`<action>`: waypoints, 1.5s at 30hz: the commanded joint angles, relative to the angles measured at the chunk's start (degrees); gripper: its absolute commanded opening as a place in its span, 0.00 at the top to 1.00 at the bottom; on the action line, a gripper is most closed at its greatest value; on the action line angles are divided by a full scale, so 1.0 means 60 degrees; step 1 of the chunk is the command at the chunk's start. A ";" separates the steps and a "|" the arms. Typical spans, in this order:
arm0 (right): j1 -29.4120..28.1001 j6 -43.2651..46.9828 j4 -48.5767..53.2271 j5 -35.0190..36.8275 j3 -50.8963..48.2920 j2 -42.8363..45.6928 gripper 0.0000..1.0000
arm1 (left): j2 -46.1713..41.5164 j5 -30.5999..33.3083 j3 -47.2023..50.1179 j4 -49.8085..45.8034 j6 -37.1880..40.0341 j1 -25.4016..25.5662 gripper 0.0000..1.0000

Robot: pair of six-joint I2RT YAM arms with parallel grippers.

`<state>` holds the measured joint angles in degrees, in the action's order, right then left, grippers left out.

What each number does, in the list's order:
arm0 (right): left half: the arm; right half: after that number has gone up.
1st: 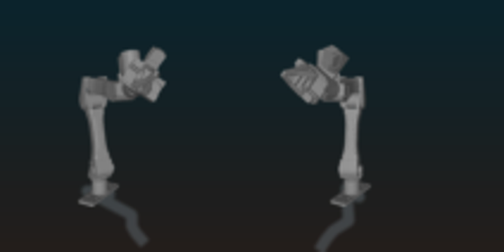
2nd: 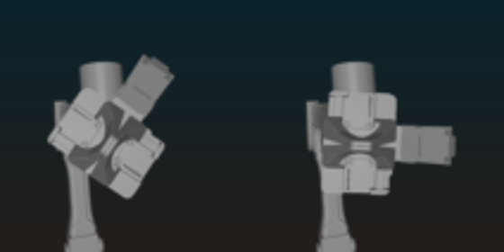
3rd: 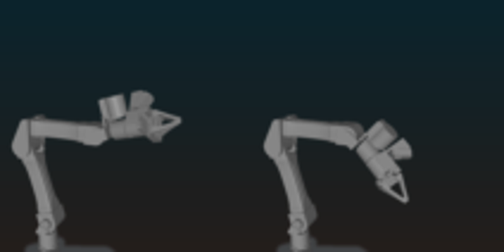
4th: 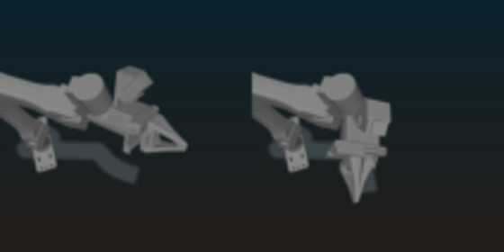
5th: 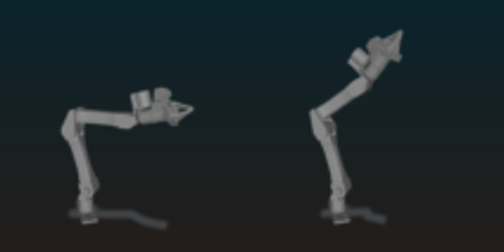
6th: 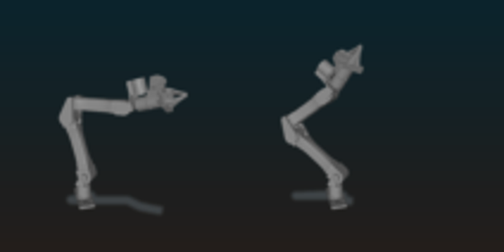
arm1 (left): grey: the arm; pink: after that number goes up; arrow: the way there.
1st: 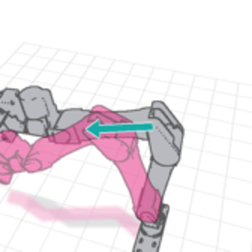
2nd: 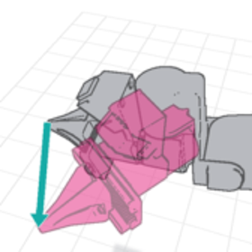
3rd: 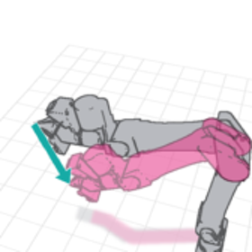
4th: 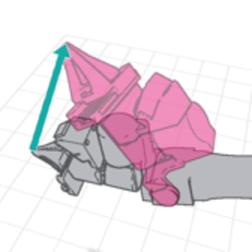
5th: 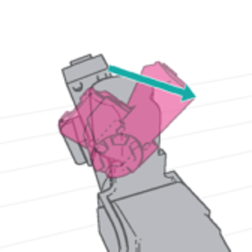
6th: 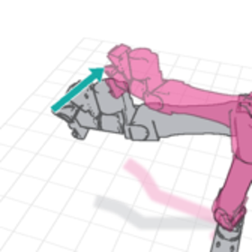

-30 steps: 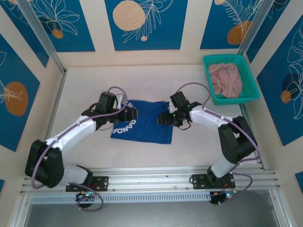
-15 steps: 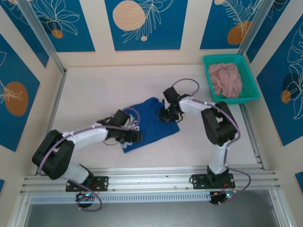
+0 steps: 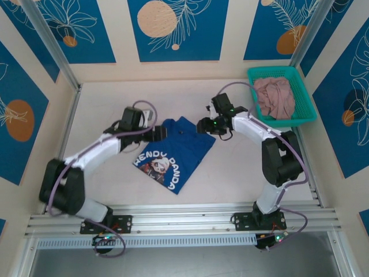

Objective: Fold the inside-out t-shirt

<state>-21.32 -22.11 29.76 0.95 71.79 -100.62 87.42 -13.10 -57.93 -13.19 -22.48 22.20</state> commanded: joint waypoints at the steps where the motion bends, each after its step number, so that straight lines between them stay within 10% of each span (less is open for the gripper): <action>1: 0.0272 -0.0869 0.0147 -0.0047 -0.0804 0.0070 0.34 | 0.1935 -0.0321 -0.1801 -0.0591 0.1865 -0.0314 0.17; 22: 0.0130 -0.1879 -0.1103 -0.0928 -0.0637 -0.1455 0.40 | 0.8220 -0.3330 -0.8457 -0.3923 0.4244 0.0119 0.29; 41: 0.0408 -0.0620 -0.2340 -0.0596 0.0402 -0.1980 0.94 | 0.8253 -0.3865 -0.8907 -0.3303 0.3176 -0.0685 0.99; 45: 0.0700 0.0042 -0.2525 -0.0700 0.0841 -0.1981 1.00 | 0.7483 -0.4357 -0.8134 -0.1966 0.2032 -0.1182 1.00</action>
<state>-18.59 -26.39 17.32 -2.83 74.02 -111.98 137.10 -35.03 -109.25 -30.79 -4.80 17.93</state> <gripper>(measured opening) 0.088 0.087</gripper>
